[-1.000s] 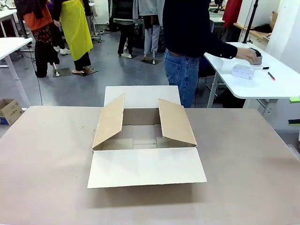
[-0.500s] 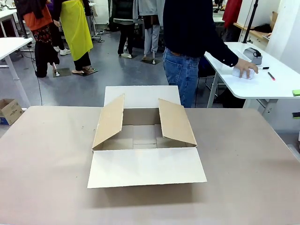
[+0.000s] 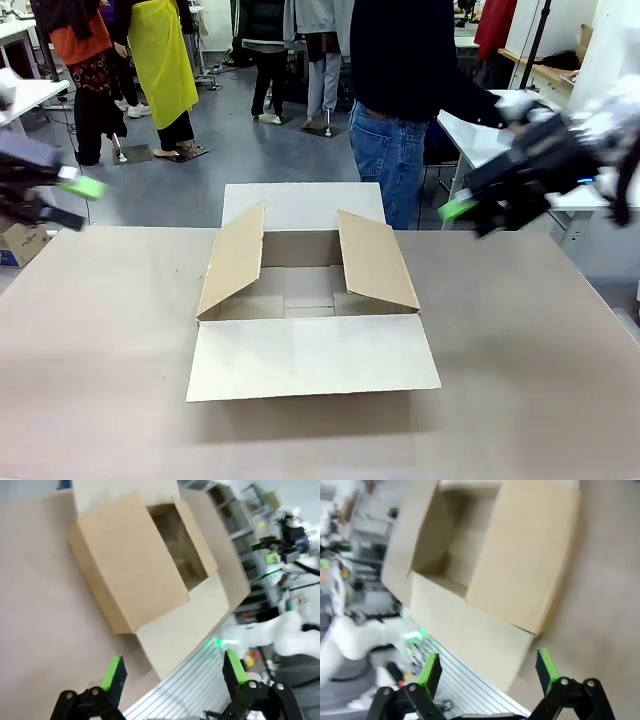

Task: Pack the gift set into the box.
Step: Place both hands on the side flaps of the Package Box and spread them outward.

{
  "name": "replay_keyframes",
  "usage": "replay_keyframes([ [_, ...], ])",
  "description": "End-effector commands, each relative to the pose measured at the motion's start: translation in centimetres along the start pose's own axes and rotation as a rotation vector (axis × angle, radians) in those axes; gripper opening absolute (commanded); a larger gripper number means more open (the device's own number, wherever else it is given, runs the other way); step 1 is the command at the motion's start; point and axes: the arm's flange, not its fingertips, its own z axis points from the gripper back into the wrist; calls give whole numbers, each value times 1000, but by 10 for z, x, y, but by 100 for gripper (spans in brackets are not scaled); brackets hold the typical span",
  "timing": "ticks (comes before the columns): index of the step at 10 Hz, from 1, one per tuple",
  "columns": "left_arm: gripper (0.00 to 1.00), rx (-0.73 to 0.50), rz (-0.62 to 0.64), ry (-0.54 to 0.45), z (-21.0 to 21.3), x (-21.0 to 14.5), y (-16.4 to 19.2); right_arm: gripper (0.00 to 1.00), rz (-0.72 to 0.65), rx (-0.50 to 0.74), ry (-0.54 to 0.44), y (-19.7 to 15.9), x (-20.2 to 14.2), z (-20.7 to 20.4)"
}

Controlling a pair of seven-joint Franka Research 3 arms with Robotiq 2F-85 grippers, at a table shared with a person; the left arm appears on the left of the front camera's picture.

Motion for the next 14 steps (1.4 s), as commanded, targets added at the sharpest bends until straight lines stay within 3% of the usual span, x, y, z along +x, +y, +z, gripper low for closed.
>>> replay_keyframes([
  [1, 100, 153, -9, 154, -58, 15, -35, 100, 88, -157, 0, 11, 15, -43],
  [2, 100, 0, 0, 0, 0, 0, 0, 100, 99, -147, -23, 8, 15, -32],
  [3, 100, 0, 0, 0, 0, 0, 0, 100, 83, -74, 37, 35, 1, -38],
  [4, 100, 0, 0, 0, 0, 0, 0, 100, 83, -74, 37, 35, 1, -38],
  [5, 100, 63, -7, 42, -31, 3, -33, 100, 131, -115, 36, 41, 6, -55],
  [6, 100, 150, 42, 52, -45, 10, -47, 100, 65, -125, 0, 42, 11, -61],
  [7, 100, 244, 73, 55, -57, 17, -57, 100, 82, -108, -24, 41, 14, -60],
  [10, 100, 355, 60, 104, -89, 29, -80, 100, -1, -104, -96, 28, 4, -42],
  [12, 100, 432, 70, 100, -123, 38, -99, 100, 34, -77, -47, 26, -2, -43],
  [14, 100, 583, 108, 67, -157, 51, -112, 100, 38, -101, -54, 25, 10, -40],
])
